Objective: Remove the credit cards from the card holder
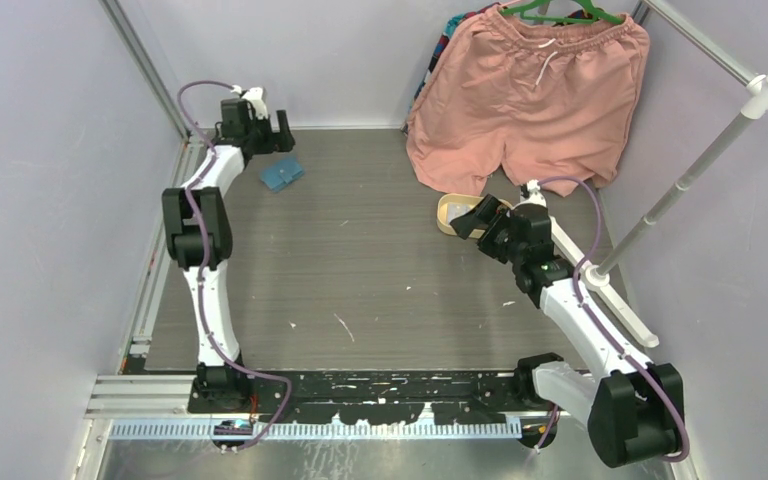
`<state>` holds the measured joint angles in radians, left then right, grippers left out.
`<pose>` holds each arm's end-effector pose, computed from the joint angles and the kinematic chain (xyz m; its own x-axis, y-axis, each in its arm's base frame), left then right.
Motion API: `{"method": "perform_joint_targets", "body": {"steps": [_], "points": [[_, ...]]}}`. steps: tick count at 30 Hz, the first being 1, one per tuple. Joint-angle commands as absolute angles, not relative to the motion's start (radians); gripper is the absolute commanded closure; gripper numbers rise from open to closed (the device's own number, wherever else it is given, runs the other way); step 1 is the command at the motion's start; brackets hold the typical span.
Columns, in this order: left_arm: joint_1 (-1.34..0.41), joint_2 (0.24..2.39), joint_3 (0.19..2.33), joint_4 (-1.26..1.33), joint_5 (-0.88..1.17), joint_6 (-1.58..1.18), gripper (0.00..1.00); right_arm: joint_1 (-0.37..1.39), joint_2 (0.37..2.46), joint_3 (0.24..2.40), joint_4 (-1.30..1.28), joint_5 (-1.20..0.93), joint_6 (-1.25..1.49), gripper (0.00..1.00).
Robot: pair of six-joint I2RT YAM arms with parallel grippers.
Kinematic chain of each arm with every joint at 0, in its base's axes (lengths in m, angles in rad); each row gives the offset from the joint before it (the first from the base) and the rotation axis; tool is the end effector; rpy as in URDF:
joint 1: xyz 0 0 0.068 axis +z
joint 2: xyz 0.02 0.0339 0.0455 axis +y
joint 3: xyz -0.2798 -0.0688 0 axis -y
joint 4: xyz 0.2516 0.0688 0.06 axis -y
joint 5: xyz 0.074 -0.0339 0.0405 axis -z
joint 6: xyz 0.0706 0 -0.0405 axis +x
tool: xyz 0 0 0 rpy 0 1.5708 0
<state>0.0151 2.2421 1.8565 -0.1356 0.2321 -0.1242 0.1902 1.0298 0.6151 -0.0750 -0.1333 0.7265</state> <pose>0.5737 -0.0076 0.2225 -0.5169 -0.1284 -0.8464 0.1217 0.9676 -0.2211 0.2510 0.0579 0.2392 -0.5462 0.5653 -0.6181 0.0807 0.7700 0.6329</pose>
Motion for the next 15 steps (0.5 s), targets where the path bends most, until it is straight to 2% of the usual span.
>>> {"method": "perform_joint_targets", "body": {"steps": [1, 5, 9, 15], "points": [[0.016, 2.389, 2.065, -0.275, 0.219, -0.129, 0.02, 0.192, 0.989, 0.642, -0.025, -0.170, 0.694, 0.00], [0.009, 2.464, 2.160, -0.362, 0.198, -0.085, 0.01, 0.191, 0.975, 0.634, -0.033, -0.164, 0.688, 0.00], [-0.033, 2.463, 2.140, -0.388, 0.154, -0.037, 0.01, 0.192, 0.984, 0.634, -0.030, -0.169, 0.684, 0.00], [-0.039, 2.422, 2.063, -0.440, 0.228, -0.005, 0.01, 0.192, 1.015, 0.644, -0.017, -0.186, 0.689, 0.00]]}}
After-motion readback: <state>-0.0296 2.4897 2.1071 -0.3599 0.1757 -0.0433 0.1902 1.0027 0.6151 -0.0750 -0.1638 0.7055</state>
